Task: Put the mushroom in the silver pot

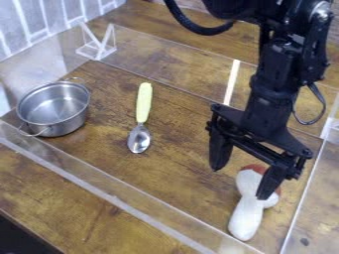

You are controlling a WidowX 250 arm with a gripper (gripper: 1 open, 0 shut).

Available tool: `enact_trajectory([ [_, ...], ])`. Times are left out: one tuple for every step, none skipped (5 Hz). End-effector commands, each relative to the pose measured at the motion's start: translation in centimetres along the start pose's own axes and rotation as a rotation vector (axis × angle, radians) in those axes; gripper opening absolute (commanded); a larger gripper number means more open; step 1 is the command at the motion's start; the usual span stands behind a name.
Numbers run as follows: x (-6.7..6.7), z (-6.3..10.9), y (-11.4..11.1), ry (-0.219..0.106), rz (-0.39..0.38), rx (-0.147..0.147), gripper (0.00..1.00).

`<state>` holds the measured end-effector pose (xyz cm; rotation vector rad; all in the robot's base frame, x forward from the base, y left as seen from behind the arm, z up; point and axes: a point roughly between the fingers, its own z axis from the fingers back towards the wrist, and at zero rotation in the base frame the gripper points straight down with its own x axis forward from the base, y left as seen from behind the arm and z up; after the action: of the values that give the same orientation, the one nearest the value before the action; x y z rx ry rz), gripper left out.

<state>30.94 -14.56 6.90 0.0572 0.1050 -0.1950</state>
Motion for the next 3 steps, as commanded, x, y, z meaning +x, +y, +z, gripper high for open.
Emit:
enact_trajectory([
  [1.09,1.59,0.22,-0.063,-0.039,-0.006,1.0],
  [1.35,1.42,0.31,-0.064,-0.079,0.0,1.0],
  [1.57,1.3,0.49,-0.066,-0.118,0.005,1.0],
])
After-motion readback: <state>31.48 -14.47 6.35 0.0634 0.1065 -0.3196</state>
